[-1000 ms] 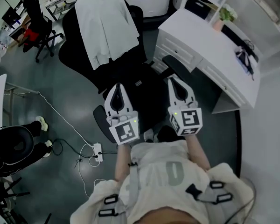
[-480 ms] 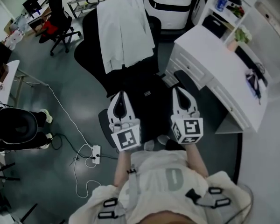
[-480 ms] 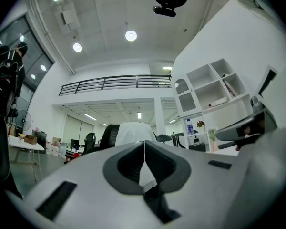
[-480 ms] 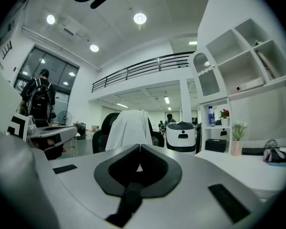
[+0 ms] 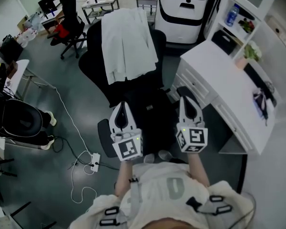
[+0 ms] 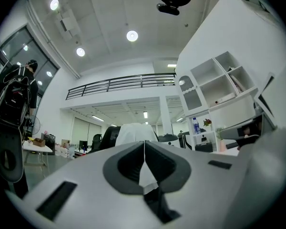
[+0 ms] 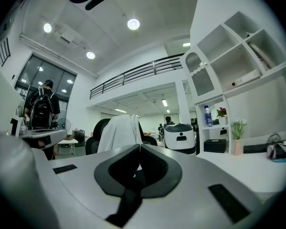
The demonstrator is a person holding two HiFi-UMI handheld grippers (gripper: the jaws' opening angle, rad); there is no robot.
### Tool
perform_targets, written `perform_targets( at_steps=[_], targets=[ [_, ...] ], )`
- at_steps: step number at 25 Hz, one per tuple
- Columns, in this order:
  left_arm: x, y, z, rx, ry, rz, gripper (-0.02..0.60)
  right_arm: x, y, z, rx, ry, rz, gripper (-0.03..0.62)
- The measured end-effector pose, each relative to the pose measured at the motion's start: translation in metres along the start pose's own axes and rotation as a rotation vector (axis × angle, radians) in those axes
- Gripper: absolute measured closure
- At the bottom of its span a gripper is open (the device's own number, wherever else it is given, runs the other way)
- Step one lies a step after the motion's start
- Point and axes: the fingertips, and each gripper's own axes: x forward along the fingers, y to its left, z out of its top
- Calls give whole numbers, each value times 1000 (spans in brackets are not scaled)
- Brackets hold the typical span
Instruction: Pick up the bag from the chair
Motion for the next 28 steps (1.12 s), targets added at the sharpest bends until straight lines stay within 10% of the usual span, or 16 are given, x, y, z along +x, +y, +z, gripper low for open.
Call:
perform_targets(
  at_steps=[18,24,28],
  targets=[
    [-2,1,6,5,28,83,573,12,-15,-3,24,-1,90,585],
    [1,9,6,-11,28,51,443,24,-5,7,54,-33,163,347],
    [-3,14,2,-34,27,47,336,27,-8,8,51,-50,160,299]
  ],
)
